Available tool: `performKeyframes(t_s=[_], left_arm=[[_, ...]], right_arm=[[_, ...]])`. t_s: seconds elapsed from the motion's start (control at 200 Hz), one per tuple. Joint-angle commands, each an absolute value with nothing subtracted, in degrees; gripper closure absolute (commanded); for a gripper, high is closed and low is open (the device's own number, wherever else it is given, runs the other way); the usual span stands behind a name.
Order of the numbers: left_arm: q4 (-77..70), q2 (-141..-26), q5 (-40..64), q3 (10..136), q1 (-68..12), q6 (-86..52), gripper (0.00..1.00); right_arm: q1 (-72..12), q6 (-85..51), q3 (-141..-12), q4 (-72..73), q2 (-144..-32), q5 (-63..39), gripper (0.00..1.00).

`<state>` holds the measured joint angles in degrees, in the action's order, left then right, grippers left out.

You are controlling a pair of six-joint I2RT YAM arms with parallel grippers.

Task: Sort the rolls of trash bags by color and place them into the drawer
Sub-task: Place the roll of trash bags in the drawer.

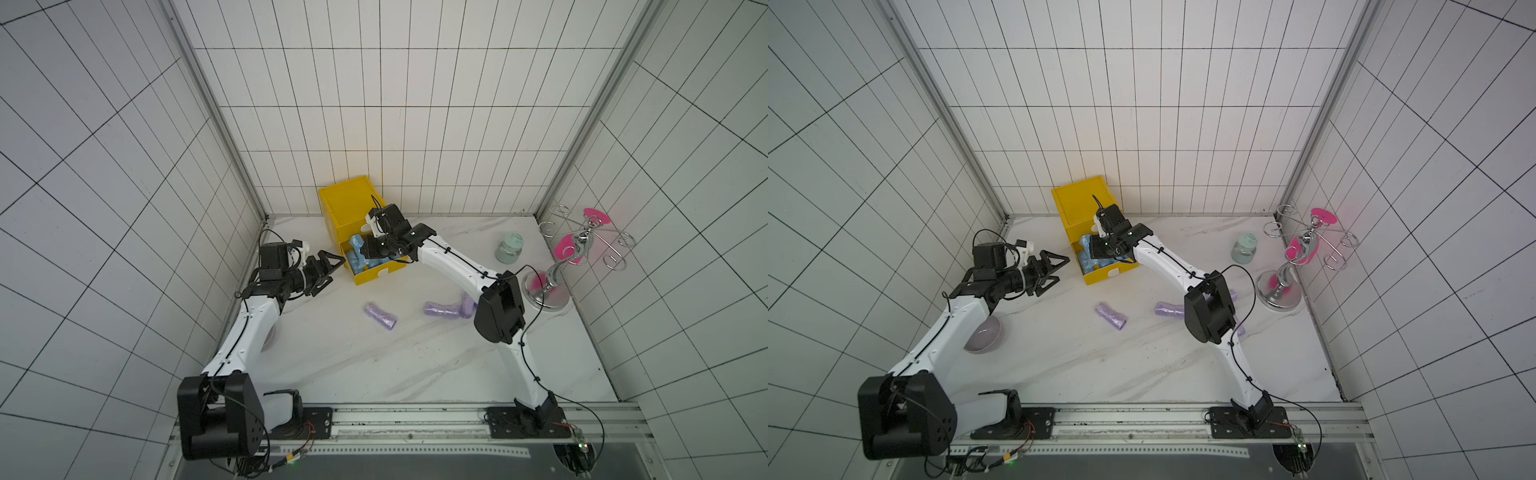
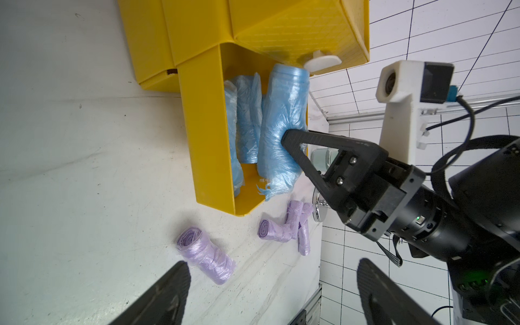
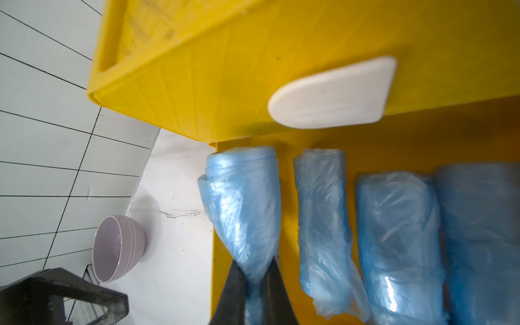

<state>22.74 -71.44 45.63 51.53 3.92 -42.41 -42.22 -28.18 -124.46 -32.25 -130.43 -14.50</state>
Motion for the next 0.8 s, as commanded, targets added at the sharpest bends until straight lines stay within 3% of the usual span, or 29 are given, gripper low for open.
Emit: performKeyframes(t_s=[0.0, 0.18, 0.47, 0.585, 0.68, 0.795], left_arm=[[21.1, -71.9, 46.5, 51.6, 4.4, -41.1, 0.08], [21.8, -71.6, 46.1, 52.4, 4.3, -40.7, 0.08], [23.5, -71.5, 44.1, 55.5, 4.3, -40.4, 0.08], [24.5, -71.8, 43.2, 57.7, 4.4, -40.2, 0.08], [25.7, -72.8, 40.9, 60.3, 4.0, -39.3, 0.08], [28.0, -75.4, 35.5, 64.7, 3.1, -37.1, 0.10]], right_arm=[[-42.0, -29.0, -127.7, -33.5, -132.3, -14.7, 0.89], [-42.1, -29.4, -128.8, -33.5, -132.1, -16.5, 0.67], [-42.0, -29.4, -127.4, -32.1, -126.7, -16.4, 0.51], [-42.0, -29.1, -125.6, -31.7, -123.7, -16.3, 0.51], [-41.8, -28.9, -120.8, -29.4, -119.2, -16.1, 0.57], [-41.0, -28.7, -113.6, -27.9, -113.8, -15.9, 0.73]])
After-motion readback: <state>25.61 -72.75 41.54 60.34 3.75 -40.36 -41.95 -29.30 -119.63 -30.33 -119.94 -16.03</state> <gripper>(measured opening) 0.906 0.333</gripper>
